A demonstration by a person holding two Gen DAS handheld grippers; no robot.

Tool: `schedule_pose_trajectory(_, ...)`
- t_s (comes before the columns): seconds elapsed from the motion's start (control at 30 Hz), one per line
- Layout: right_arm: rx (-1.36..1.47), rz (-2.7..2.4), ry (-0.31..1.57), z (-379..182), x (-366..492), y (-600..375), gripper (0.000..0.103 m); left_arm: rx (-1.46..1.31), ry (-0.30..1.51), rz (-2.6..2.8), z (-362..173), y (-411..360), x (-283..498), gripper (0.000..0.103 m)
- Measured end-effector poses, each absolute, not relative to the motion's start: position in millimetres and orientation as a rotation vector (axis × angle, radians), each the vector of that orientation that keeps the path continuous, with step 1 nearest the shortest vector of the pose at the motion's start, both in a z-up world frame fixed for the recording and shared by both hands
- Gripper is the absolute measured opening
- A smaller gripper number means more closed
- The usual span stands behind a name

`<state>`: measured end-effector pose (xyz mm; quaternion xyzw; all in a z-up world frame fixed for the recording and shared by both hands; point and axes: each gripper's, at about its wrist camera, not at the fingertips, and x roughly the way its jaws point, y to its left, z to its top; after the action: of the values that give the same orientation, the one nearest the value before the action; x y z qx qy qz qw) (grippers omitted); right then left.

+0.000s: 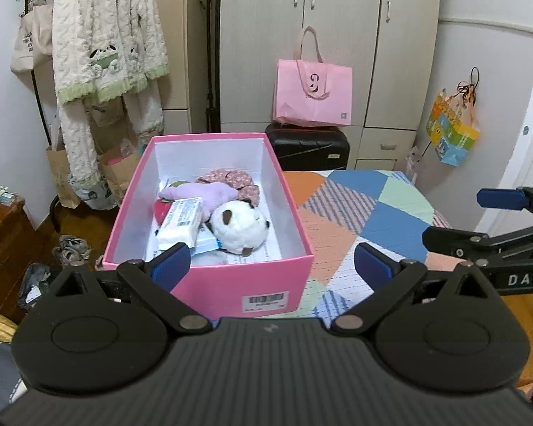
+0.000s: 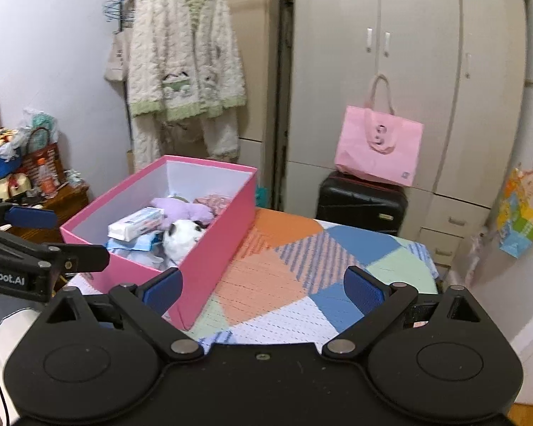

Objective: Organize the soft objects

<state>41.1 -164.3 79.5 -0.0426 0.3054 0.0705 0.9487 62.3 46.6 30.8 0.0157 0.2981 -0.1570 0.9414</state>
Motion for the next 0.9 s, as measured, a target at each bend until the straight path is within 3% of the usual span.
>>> schedule_pose_trajectory(0.9, -0.037, -0.01, 0.599, 69, 17, -167, 0.099, 0.031, 0.61, -0.22, 17, 36, 58, 0.1)
